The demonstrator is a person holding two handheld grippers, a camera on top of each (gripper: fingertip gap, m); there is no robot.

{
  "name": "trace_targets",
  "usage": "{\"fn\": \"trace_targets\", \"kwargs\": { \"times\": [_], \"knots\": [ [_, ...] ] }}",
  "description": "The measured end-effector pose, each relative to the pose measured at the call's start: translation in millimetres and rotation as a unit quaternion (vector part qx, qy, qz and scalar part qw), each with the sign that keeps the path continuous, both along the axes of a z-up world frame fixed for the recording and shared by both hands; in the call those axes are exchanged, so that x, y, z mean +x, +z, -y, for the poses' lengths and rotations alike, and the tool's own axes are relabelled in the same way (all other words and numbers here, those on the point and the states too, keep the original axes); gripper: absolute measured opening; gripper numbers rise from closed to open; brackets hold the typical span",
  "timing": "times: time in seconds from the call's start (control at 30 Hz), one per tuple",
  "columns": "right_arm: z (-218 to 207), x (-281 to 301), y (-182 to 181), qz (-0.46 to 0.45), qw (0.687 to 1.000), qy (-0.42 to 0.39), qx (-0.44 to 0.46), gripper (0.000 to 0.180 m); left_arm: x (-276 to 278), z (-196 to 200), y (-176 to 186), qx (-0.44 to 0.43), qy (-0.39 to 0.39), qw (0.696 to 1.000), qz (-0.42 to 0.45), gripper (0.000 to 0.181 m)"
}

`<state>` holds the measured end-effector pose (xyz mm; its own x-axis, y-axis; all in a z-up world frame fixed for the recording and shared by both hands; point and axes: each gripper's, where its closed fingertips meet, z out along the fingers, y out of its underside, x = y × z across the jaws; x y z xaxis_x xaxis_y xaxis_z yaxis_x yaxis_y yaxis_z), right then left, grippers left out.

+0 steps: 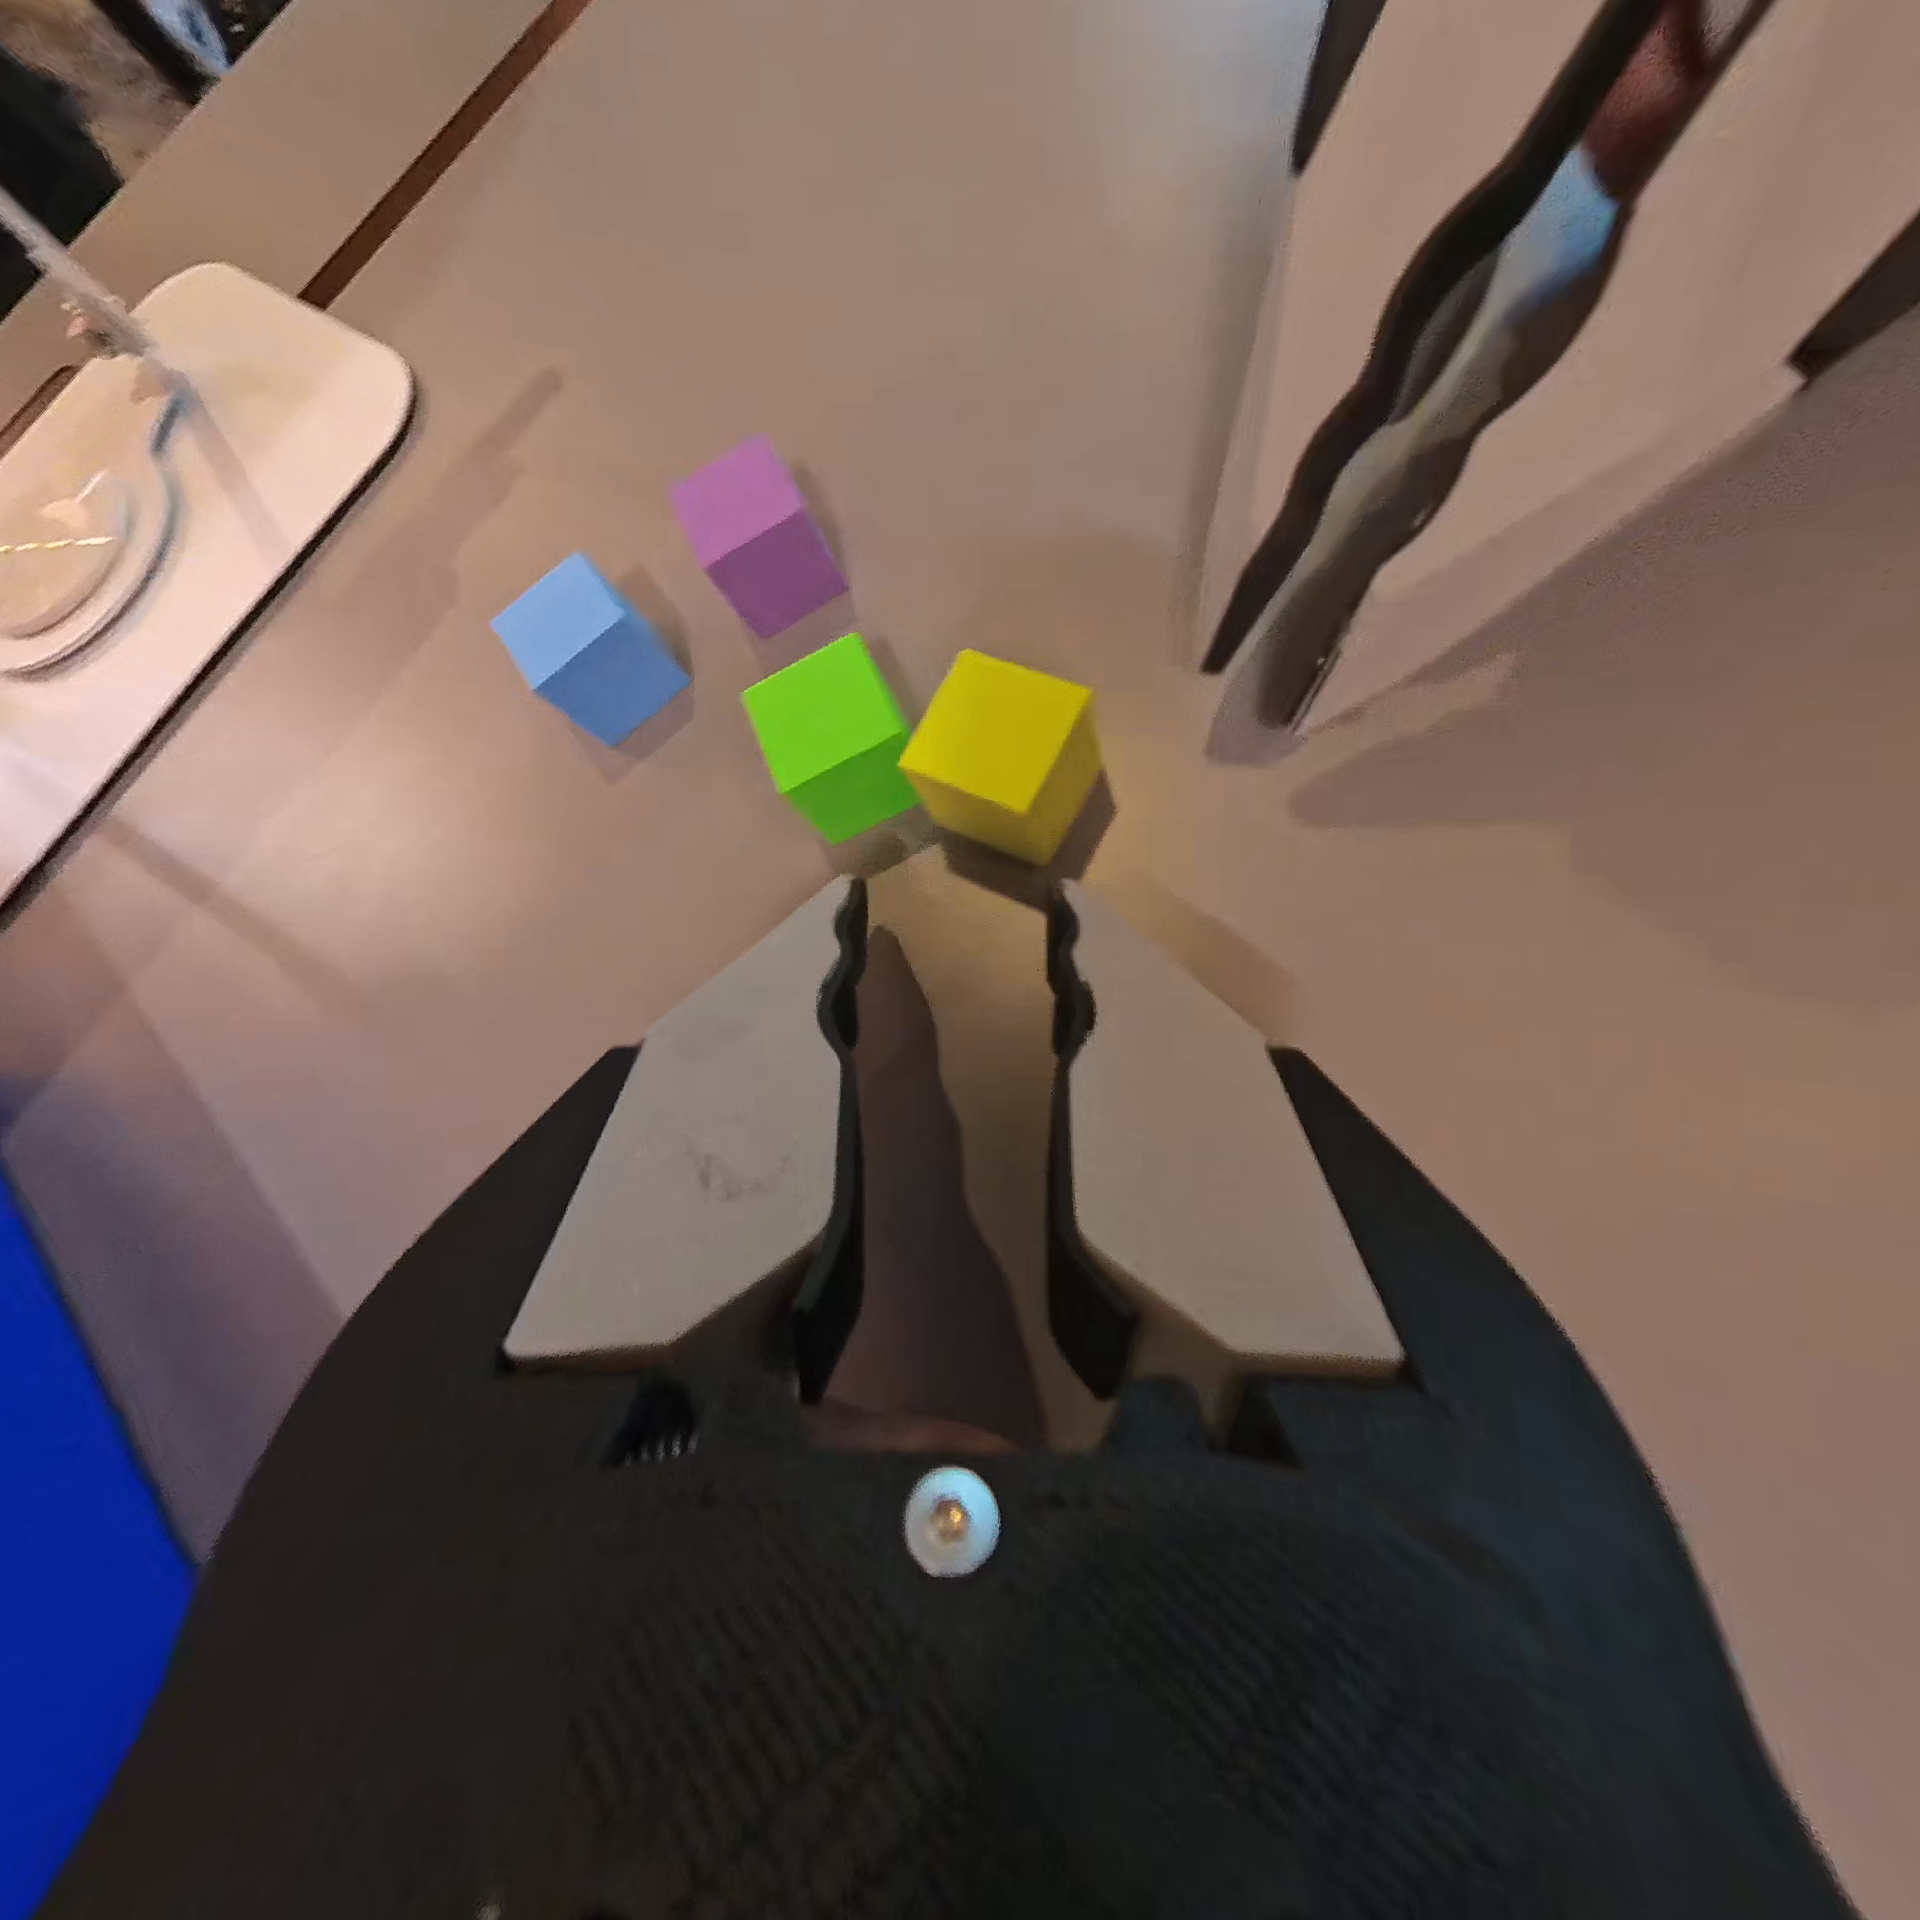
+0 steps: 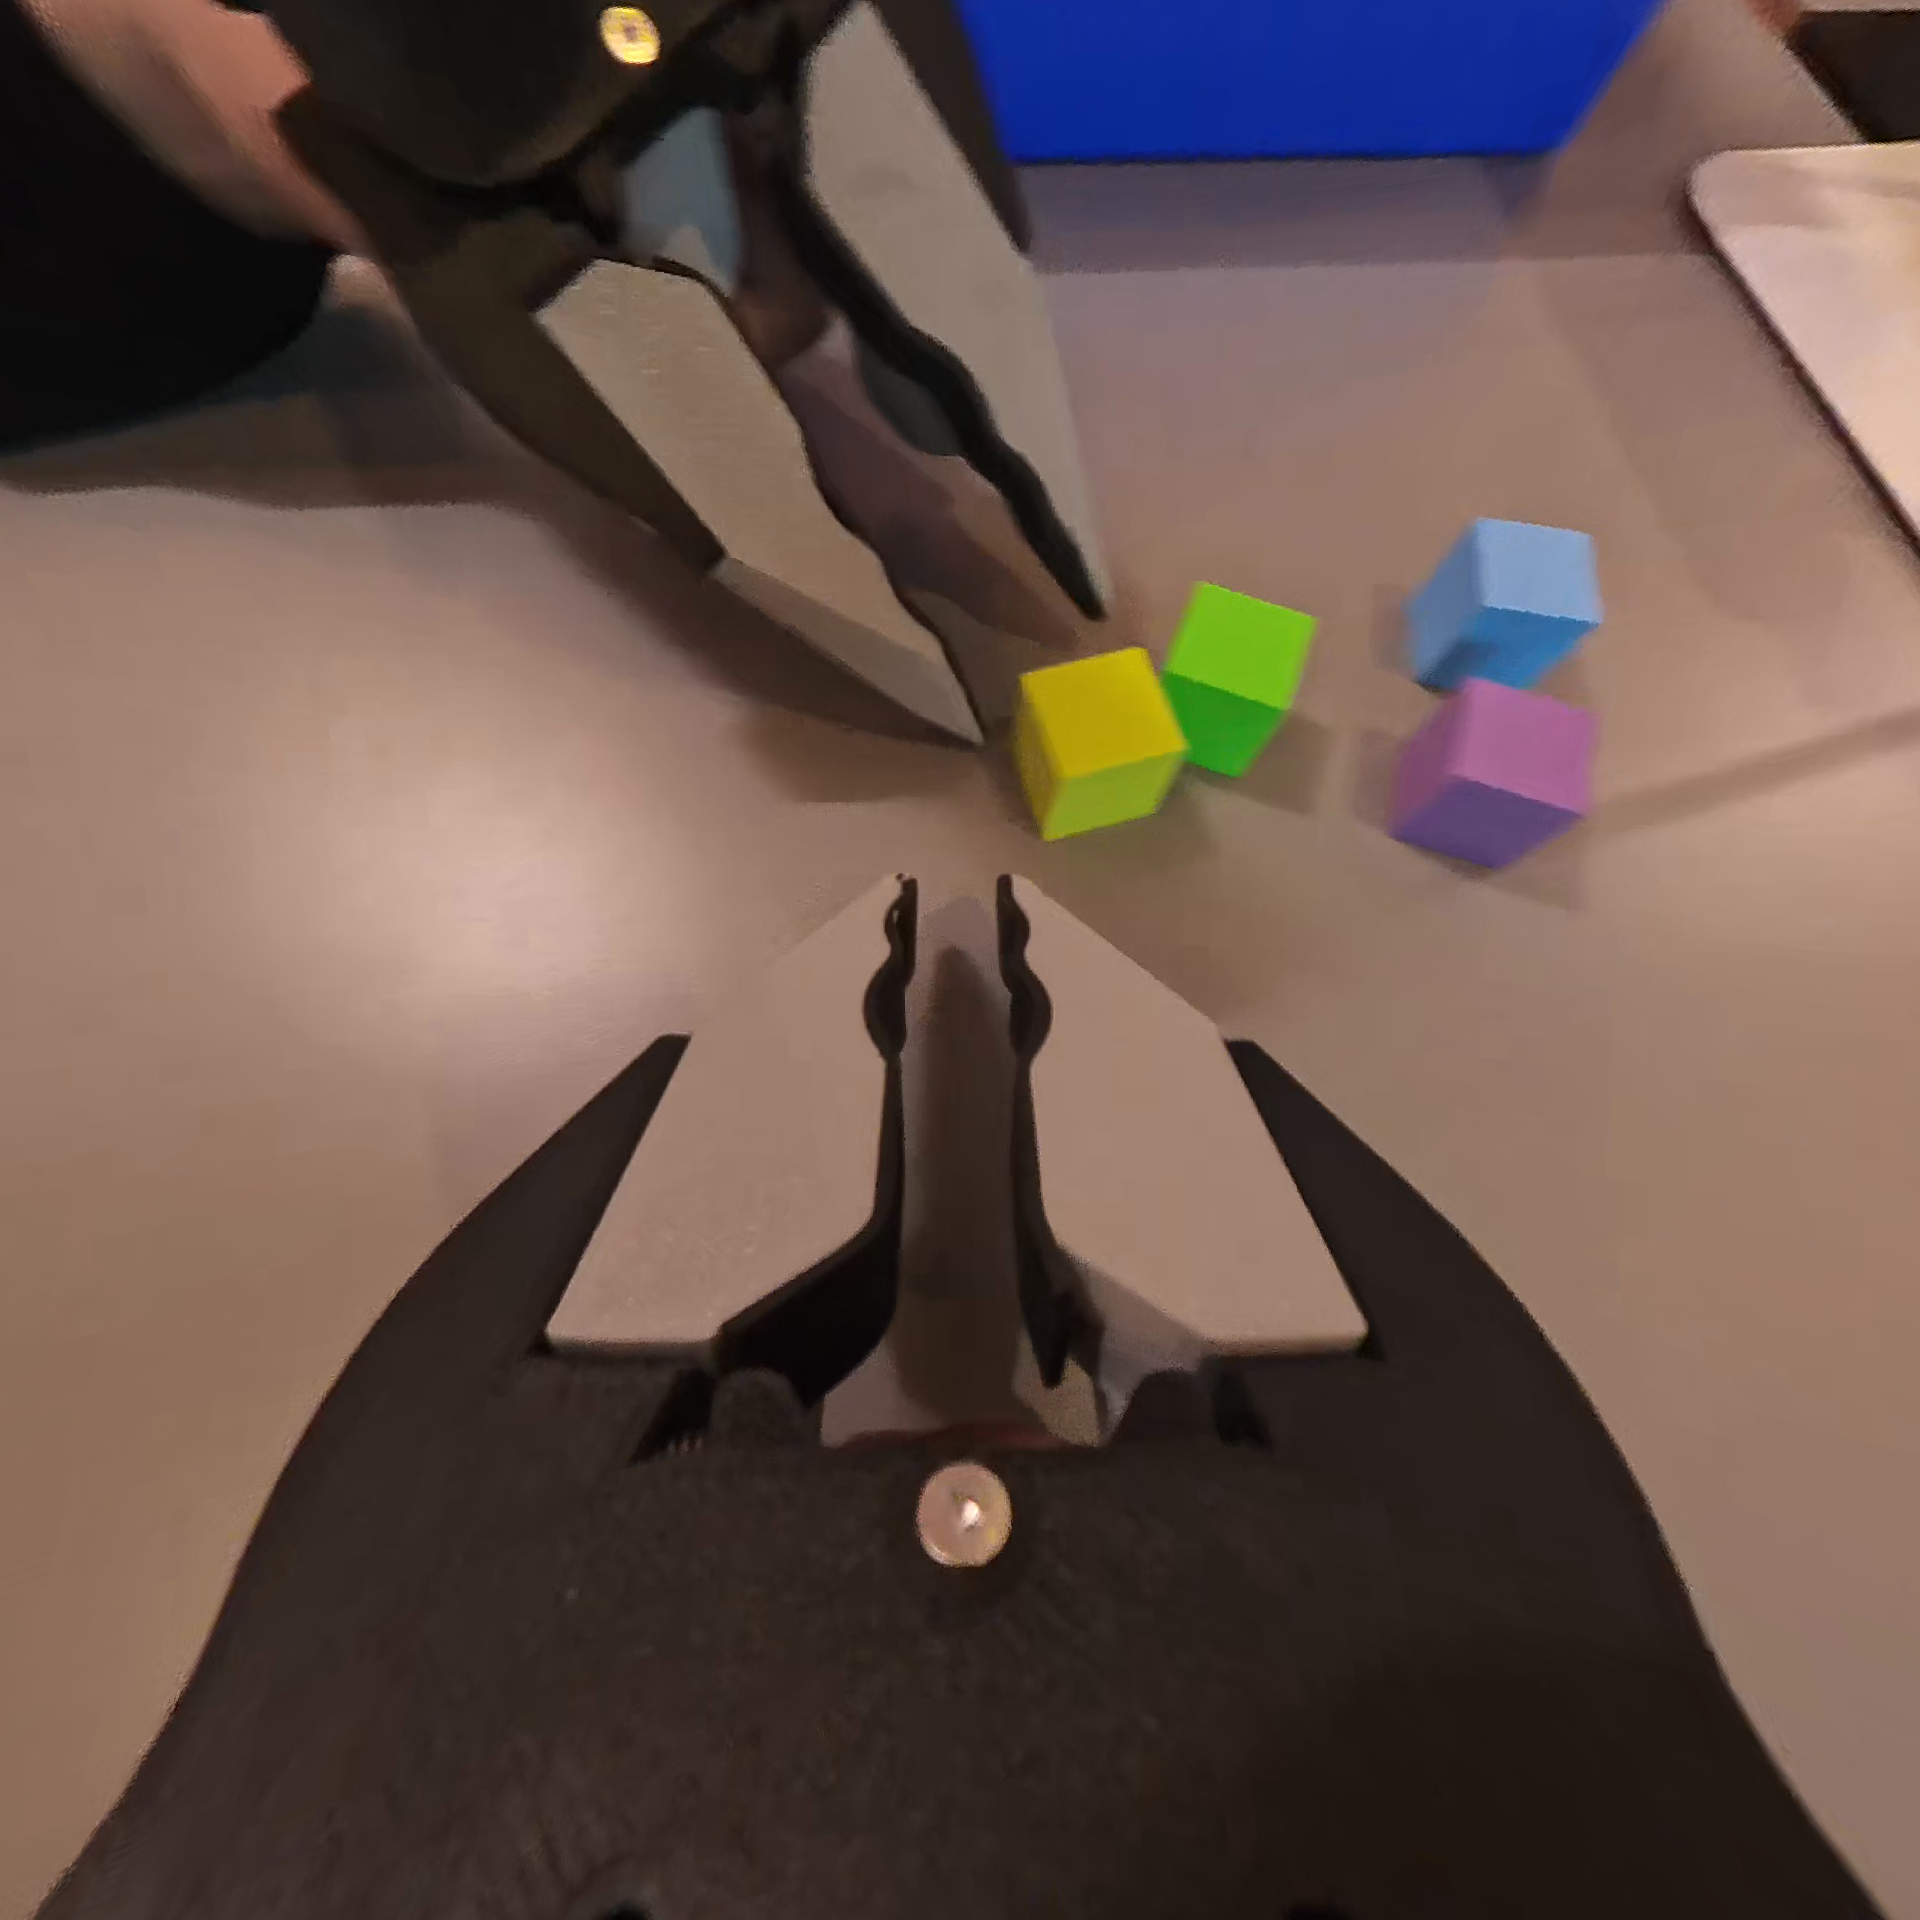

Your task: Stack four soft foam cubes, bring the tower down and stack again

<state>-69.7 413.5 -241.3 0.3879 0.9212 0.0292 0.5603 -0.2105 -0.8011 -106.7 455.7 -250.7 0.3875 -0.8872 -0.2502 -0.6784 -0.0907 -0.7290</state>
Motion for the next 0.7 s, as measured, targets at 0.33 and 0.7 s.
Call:
{"fn": "trace_targets", "kwargs": {
  "times": [0.33, 0.7],
  "knots": [
    [-1, -3, 2, 0.002, 1.0, 0.006, 0.018, 0.011, 30, -3, -2, 0.082, -0.027, 0.995, -0.045, 0.0],
    [-14, 5, 1, 0.009, 0.999, -0.04, 0.023, 0.011, 19, -34, 31, 0.117, 0.096, 0.988, 0.046, 0.019]
  ]
}}
